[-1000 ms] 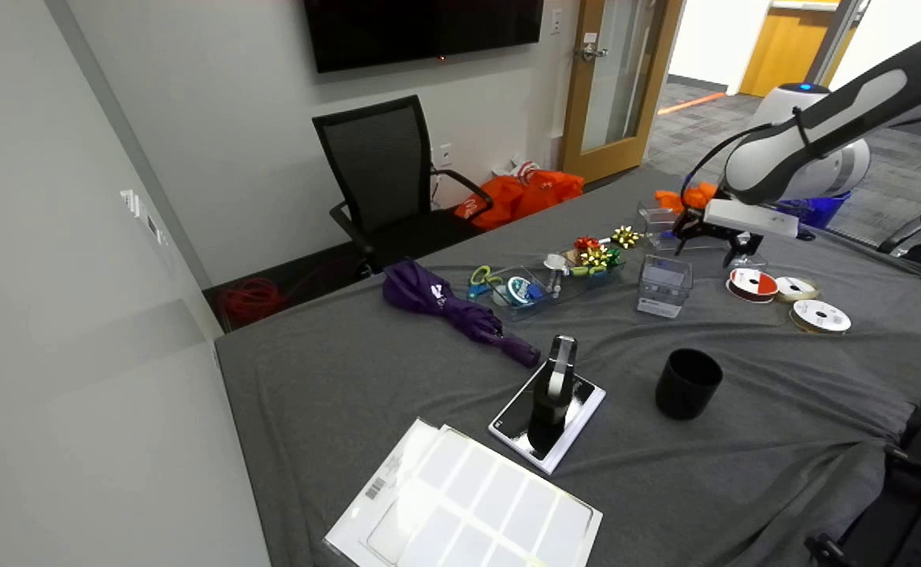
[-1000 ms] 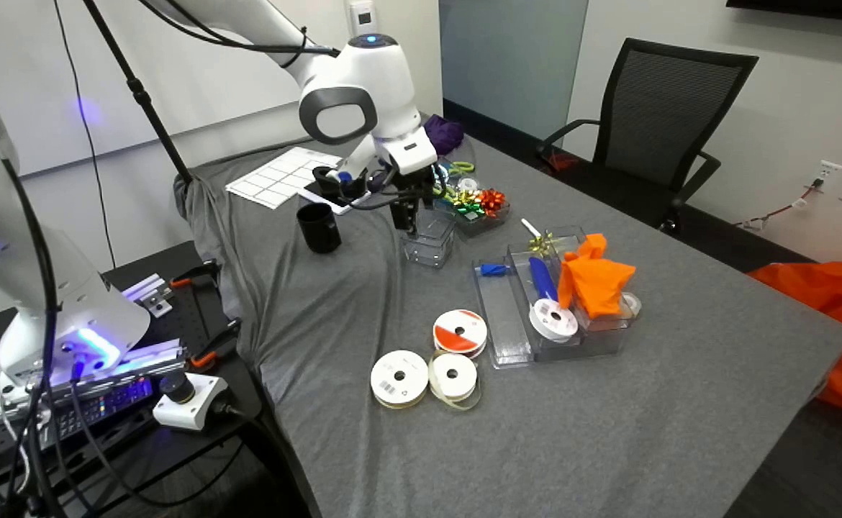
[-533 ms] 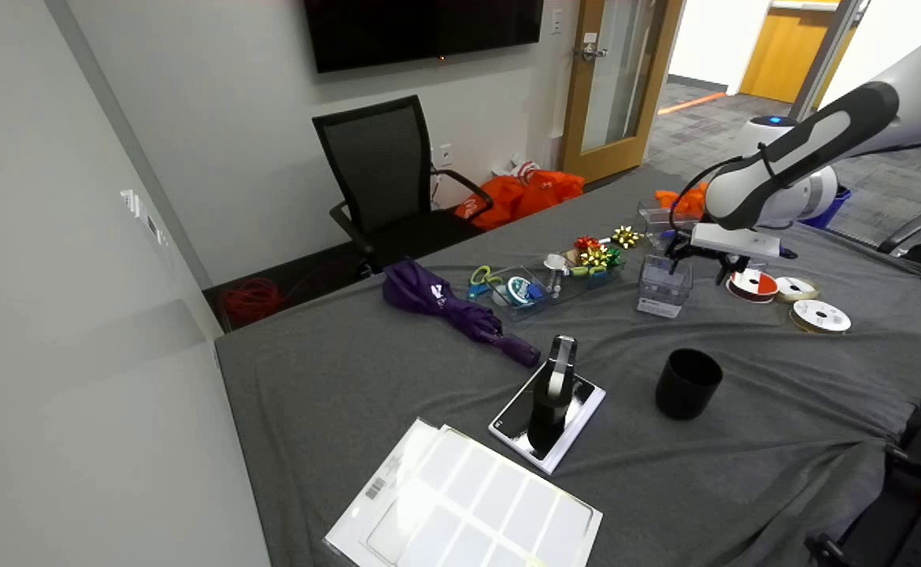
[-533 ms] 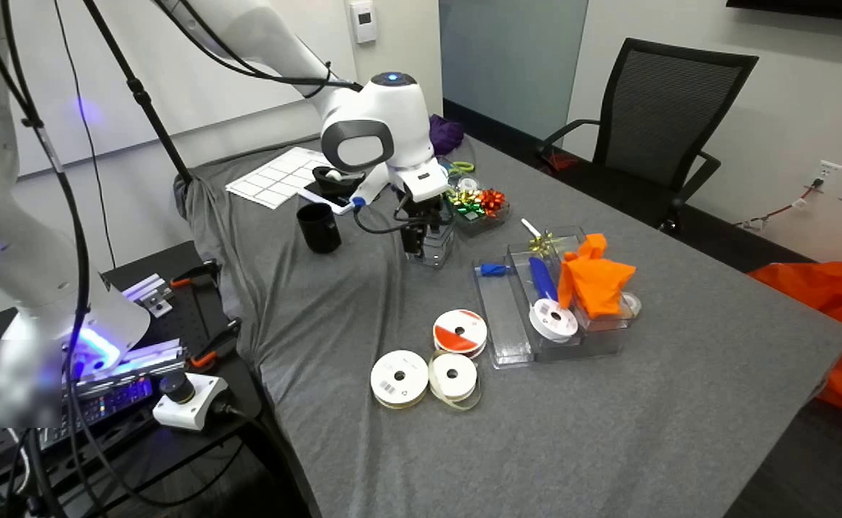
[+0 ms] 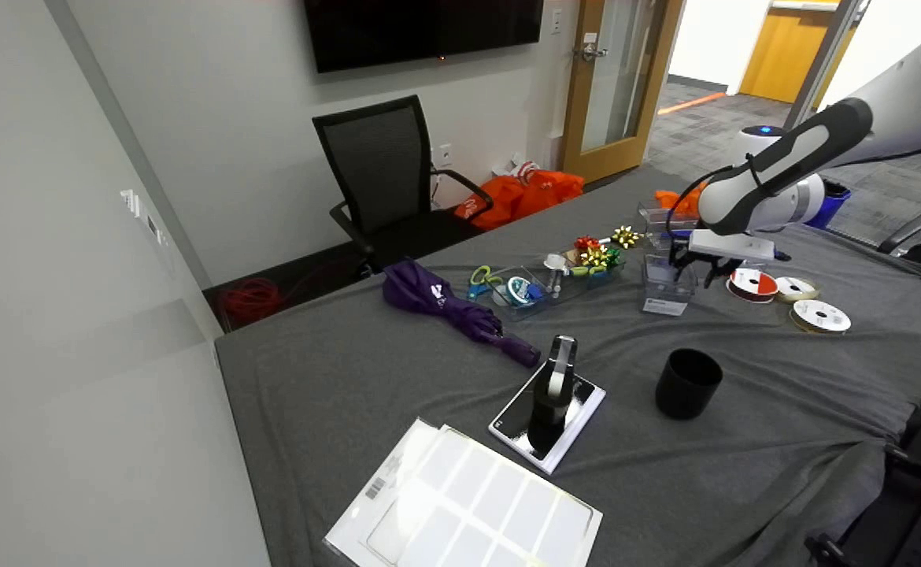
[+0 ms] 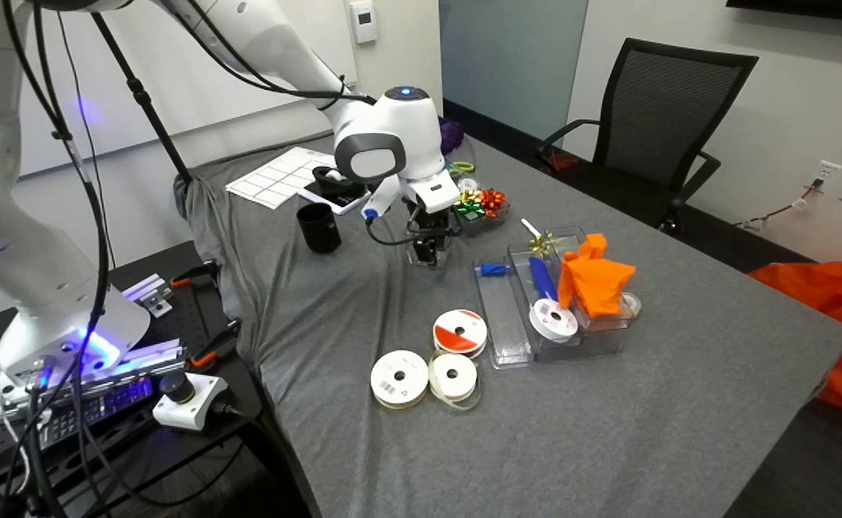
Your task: Move the container to the right
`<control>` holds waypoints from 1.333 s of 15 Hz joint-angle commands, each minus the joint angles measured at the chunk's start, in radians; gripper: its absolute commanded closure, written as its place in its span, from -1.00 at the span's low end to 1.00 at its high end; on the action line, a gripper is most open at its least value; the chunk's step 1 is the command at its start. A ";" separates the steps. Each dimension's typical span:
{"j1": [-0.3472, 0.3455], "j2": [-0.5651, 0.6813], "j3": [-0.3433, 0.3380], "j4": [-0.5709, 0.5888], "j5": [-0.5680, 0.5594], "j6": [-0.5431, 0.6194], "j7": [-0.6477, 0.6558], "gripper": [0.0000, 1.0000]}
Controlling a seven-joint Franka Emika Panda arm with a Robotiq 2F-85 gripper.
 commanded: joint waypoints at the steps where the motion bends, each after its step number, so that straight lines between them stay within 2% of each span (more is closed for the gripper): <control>1: -0.020 0.036 0.007 0.036 0.022 0.015 -0.045 0.33; 5: -0.025 0.045 0.008 0.042 0.022 0.024 -0.056 0.88; 6: -0.026 0.047 0.010 0.043 0.023 0.026 -0.059 0.97; 10: -0.035 0.019 0.024 0.020 0.038 0.035 -0.088 0.96; 14: -0.057 -0.044 0.040 -0.065 0.038 0.035 -0.171 0.96; 16: -0.082 -0.088 0.051 -0.135 0.027 0.044 -0.256 0.96; 20: -0.218 -0.197 0.144 -0.296 0.033 0.105 -0.532 0.96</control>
